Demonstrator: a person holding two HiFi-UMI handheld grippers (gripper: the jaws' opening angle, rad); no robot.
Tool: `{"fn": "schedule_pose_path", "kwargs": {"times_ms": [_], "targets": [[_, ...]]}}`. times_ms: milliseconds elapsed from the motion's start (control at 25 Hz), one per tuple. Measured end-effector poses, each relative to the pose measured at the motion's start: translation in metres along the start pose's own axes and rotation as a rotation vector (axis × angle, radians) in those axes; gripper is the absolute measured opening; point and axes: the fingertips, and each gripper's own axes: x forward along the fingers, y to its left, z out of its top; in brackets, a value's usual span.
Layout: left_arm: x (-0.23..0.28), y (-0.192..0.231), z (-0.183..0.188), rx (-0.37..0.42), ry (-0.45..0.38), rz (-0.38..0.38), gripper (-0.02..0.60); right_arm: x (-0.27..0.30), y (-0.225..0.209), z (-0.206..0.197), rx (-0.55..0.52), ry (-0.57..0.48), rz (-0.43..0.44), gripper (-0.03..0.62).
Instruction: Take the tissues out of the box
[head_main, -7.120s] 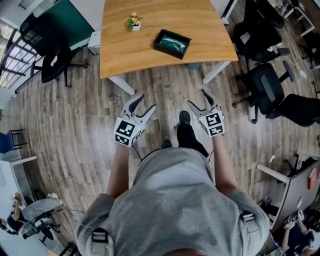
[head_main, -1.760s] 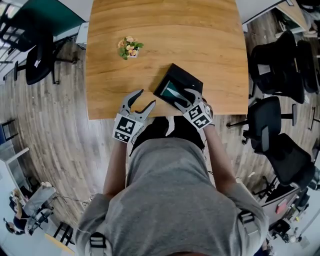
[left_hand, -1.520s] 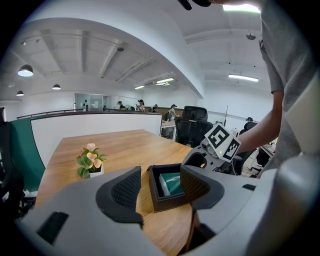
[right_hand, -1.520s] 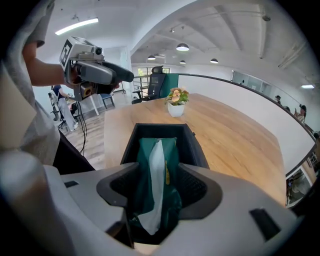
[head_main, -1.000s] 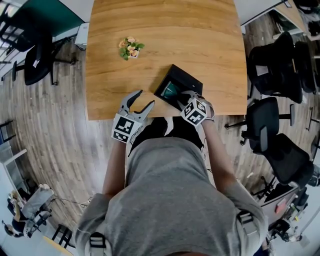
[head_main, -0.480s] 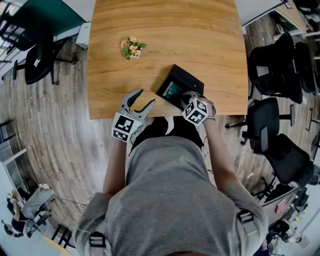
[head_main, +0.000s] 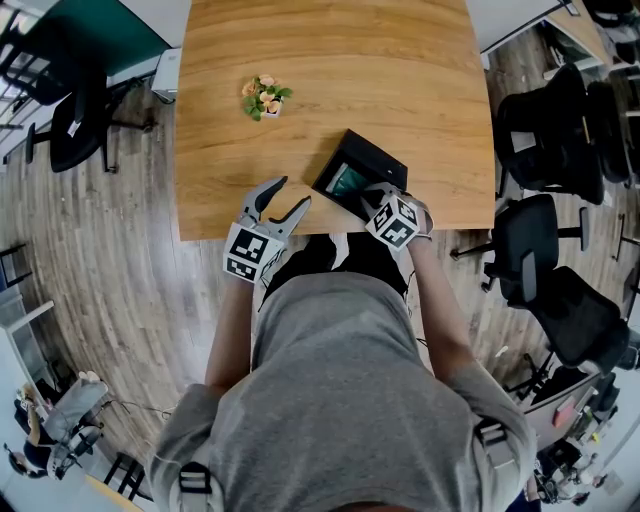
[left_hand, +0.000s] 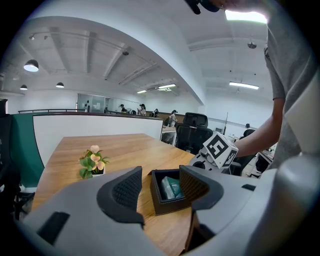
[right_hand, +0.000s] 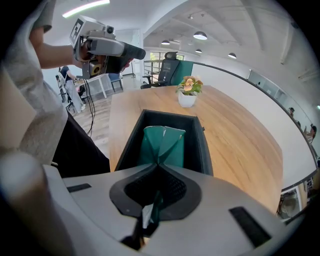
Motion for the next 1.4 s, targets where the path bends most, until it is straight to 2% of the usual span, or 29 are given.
{"fn": "schedule_pose_path", "kwargs": {"times_ms": [280,1040,1400], "targets": [[-0.002,0.002,0.01,0.013,-0.019,0.004,0.247,-0.006,0.004,0.004,0.009,-0.022,0.017,0.012],[-0.008,-0.006,0.022,0.04,-0.039,-0.008,0.245,-0.034,-0.004,0.015,0.025,-0.057,-0.013,0.014],[-0.016,-0.007,0.027,0.062,-0.041,-0.008,0.244,-0.048,-0.006,0.025,0.045,-0.114,-0.037,0.012]]}}
